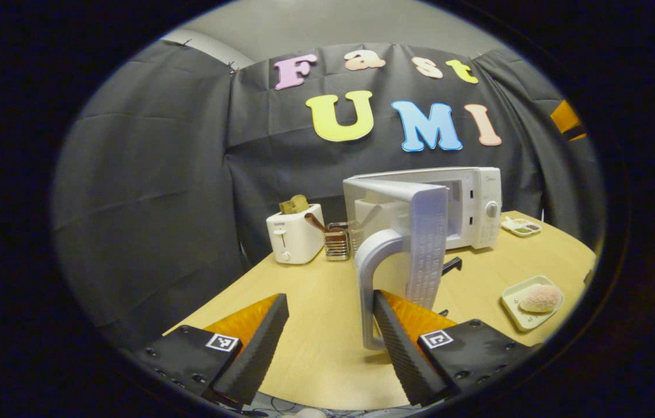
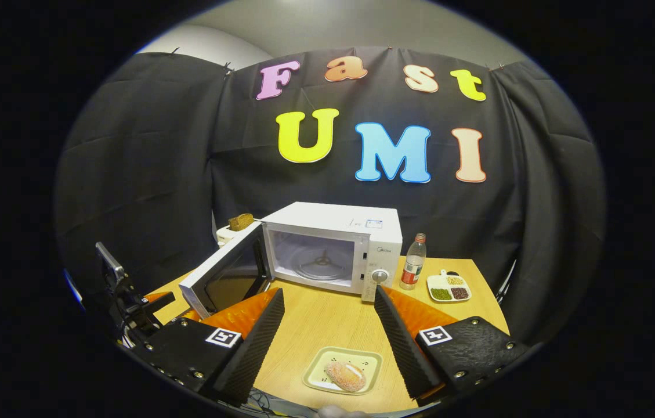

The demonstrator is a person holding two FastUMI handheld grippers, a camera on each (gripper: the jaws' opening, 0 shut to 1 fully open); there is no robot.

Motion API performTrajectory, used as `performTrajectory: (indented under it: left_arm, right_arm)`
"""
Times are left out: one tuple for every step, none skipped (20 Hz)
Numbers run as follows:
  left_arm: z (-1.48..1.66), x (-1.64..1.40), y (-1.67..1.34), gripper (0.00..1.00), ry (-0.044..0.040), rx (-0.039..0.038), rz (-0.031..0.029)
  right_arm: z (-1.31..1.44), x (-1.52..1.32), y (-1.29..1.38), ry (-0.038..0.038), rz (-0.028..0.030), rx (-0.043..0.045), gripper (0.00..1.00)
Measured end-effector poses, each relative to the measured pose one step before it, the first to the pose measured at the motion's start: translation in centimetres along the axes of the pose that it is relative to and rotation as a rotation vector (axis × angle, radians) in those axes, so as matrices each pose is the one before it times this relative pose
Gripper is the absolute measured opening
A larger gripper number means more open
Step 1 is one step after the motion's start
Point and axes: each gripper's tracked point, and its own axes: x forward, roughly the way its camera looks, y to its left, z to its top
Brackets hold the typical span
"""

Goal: Open the microwave oven with the left hand, put the food in, and close the microwave oven.

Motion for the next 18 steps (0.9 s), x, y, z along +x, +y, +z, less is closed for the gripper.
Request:
performTrajectory:
  left_arm:
    - [0.082, -0.072, 0.676, 0.98, 0.00015, 0.01076, 0.01153]
    - [-0.094, -0.02, 0.55, 0.95, -0.00093, 0.01323, 0.00894]
    - [0.004, -0.114, 0.604, 0.98, -0.00115, 0.0074, 0.01425]
    - [0.024, -0.196, 0.899, 1.0, 0.00259, 0.01448, 0.02319]
    - [0.44, -0.107, 0.926, 0.99, -0.01522, 0.0081, 0.02295]
    - [0.413, -0.211, 0.71, 1.0, -0.01299, 0.01143, 0.02067]
    - [0.555, -0.125, 0.404, 0.99, -0.0068, 0.00383, 0.0045]
    - [0.139, -0.331, 0.222, 0.99, 0.00351, -0.00195, 0.00561]
    - [0.427, -0.326, 0.079, 0.99, 0.00006, -0.00233, -0.00073]
    - [0.558, -0.496, 0.088, 0.95, -0.00897, -0.00349, -0.00135]
    - [0.589, -0.672, 0.205, 0.98, 0.00005, 0.00418, 0.00613]
    - [0.852, -0.771, 0.22, 0.99, -0.01495, -0.00519, -0.00407]
    - [1.043, -0.743, -0.089, 0.97, -0.00896, -0.00525, -0.00614]
    - [1.011, -0.814, -0.336, 0.97, -0.00634, -0.0153, -0.01447]
    - [1.305, -0.583, -0.77, 0.95, -0.01209, -0.01979, -0.02042]
    - [1.202, -0.443, -0.969, 0.98, -0.0133, -0.01215, -0.02305]
    - [1.247, -0.101, -0.893, 1.0, -0.00964, 0.00083, -0.01549]
    - [1.271, 0.069, -0.857, 1.0, -0.02151, 0.0043, -0.01698]
  right_arm:
    - [-0.356, 0.164, 0.061, 0.00126, 0.00283, 0.00138, 0.96]
    - [-0.374, 0.034, -0.167, 0.00269, -0.00293, 0.00162, 0.96]
    - [-0.443, 0.088, -0.214, 0.00452, -0.00328, -0.00092, 0.96]
    - [-0.57, 0.147, -0.191, 0.00888, -0.00195, -0.0038, 0.95]
    - [-0.635, 0.231, -0.169, 0.00801, -0.00316, -0.00441, 0.96]
    - [-0.539, 0.179, -0.281, 0.00577, -0.00472, -0.00995, 0.96]
    - [-0.827, 0.294, -0.346, 0.00617, -0.00513, -0.01949, 0.96]
    - [-0.926, 0.266, -0.191, 0.01016, 0.00089, -0.01419, 0.96]
    - [-1.343, 0.309, -0.225, 0.01355, -0.00359, -0.02232, 0.96]
    - [-1.729, 0.424, -0.251, 0.0267, 0.00094, -0.02519, 0.95]
    - [-1.875, 0.514, 0.09, 0.02907, 0.00807, -0.01586, 0.96]
    - [-1.848, 0.529, 0.1, 0.03568, 0.01389, -0.01008, 0.96]
    - [-1.983, 0.639, 0.327, 0.03441, 0.01805, -0.01019, 0.96]
    - [-1.828, 0.742, 0.198, 0.03305, 0.00892, -0.01745, 0.96]
    - [-1.726, 0.631, 0.084, 0.03479, 0.01126, -0.00992, 0.96]
    - [-1.232, 0.785, -0.108, 0.02841, 0.00094, -0.00783, 0.96]
    - [-1.376, 0.638, -0.218, 0.02313, 0.00469, -0.00516, 0.96]
    - [-0.858, 0.638, -0.052, 0.01839, 0.00544, -0.00108, 0.96]
